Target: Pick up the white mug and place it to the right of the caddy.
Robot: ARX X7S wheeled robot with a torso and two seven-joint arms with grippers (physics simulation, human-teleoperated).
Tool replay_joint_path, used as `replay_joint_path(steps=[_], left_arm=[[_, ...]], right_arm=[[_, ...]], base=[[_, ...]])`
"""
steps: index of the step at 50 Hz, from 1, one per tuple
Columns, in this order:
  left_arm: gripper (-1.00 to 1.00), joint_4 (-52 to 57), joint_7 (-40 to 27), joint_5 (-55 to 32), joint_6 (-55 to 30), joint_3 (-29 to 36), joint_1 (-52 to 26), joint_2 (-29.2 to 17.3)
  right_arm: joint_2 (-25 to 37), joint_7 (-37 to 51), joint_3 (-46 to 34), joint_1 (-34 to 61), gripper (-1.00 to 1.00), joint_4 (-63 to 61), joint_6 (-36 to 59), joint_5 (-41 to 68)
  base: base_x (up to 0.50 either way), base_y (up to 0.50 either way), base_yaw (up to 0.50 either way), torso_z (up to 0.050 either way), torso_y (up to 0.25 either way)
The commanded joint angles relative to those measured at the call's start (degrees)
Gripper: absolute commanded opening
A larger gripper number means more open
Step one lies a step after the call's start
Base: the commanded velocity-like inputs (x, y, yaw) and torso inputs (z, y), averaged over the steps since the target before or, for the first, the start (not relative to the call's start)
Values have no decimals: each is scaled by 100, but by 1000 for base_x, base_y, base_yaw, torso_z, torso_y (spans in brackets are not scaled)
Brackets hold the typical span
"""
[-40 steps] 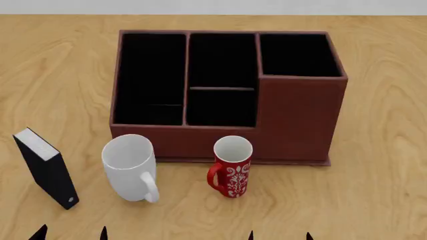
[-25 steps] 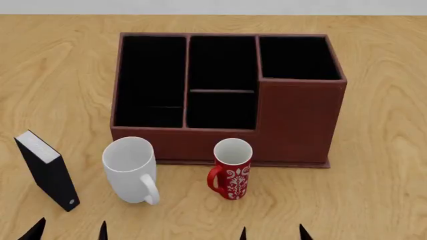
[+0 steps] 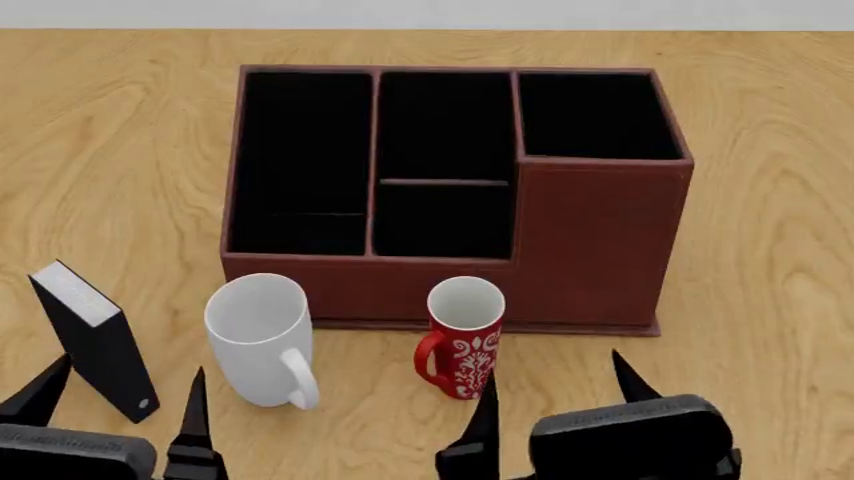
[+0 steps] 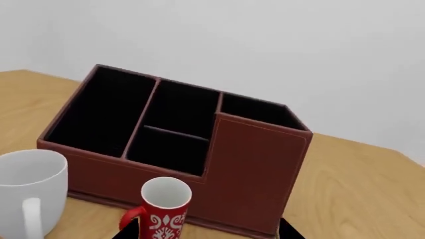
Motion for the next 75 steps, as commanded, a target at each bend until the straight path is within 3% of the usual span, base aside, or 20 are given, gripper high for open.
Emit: replay_joint_path(steps=[1,20,36,75], left_arm=[[100,752,-32,16,-922,196,-404,-149],[100,1369,-123,-12,-1616,369,-735,-238],[100,1434,-232,-19,-1505,461,-728,-313],[100,1644,-415,-121,-1605,591,-762,-452]], right_arm=[[187,-89,-103,599,100,-782,1193,-119],[280,-146,-45,1117,100,-1133,1815,-75],[306,-101,7,1127,100,-1297,1904,-18],[398,2,66,1088,100,-1577,2062,86]], base=[[0,0,0,0,0],[0,0,0,0,0],[0,0,0,0,0],[226,-38,0,0,0]])
